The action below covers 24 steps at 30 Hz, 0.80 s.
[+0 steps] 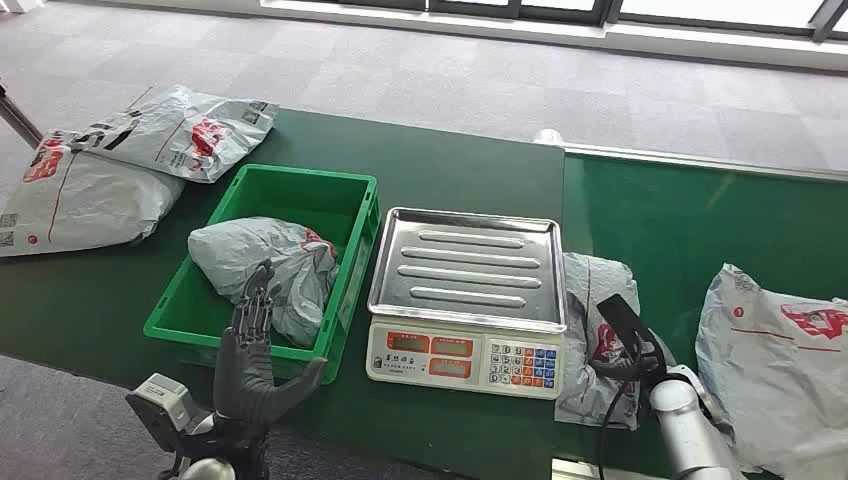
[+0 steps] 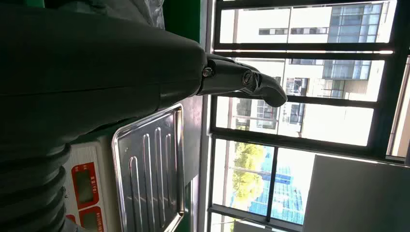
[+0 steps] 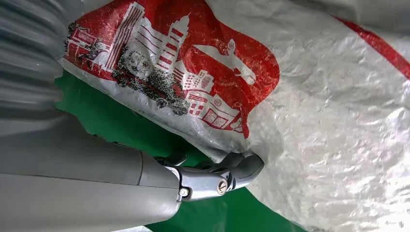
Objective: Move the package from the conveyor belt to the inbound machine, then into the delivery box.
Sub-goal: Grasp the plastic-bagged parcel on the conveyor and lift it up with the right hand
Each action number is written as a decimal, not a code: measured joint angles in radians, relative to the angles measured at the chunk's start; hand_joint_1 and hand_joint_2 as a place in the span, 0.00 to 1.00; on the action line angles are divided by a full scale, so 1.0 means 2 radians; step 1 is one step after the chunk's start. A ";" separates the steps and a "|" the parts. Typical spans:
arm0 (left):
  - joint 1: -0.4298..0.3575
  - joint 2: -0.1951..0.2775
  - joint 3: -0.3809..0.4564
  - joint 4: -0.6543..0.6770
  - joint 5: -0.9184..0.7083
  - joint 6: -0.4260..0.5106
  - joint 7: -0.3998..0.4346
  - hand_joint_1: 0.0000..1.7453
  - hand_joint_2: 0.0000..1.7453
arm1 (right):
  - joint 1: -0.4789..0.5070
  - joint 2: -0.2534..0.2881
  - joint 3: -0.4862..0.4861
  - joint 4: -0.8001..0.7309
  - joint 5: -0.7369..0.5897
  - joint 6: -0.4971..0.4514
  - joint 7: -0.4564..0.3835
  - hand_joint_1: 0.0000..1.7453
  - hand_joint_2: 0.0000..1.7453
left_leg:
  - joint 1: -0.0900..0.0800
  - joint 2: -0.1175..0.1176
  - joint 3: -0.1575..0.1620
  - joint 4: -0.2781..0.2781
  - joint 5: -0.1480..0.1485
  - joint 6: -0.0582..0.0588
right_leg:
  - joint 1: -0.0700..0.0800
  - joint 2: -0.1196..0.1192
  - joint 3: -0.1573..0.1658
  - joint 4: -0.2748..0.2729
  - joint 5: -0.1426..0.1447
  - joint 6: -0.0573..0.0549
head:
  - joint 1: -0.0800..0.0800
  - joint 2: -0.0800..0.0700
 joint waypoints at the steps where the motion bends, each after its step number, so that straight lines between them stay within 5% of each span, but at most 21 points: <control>1: 0.000 0.000 0.000 0.000 0.000 0.000 0.000 0.00 1.00 | 0.000 0.000 0.001 0.001 0.001 0.002 0.001 0.44 1.00 | 0.000 0.000 0.000 0.000 0.000 0.000 | 0.000 0.000 0.000 0.000 0.000 0.000 | 0.000 0.000; 4: 0.000 0.000 0.000 0.002 0.000 0.001 0.000 0.00 1.00 | -0.002 -0.002 0.008 0.005 0.007 0.007 0.005 1.00 1.00 | 0.000 0.000 0.001 0.000 0.000 0.000 | 0.000 0.000 0.001 0.000 0.000 0.000 | 0.000 0.000; 24: 0.000 0.000 0.000 0.004 -0.001 0.004 0.000 0.00 1.00 | -0.017 -0.011 0.026 0.016 0.012 0.009 0.000 1.00 1.00 | 0.000 -0.001 0.001 0.000 -0.001 0.001 | 0.000 -0.001 0.002 -0.001 -0.001 0.001 | 0.000 0.000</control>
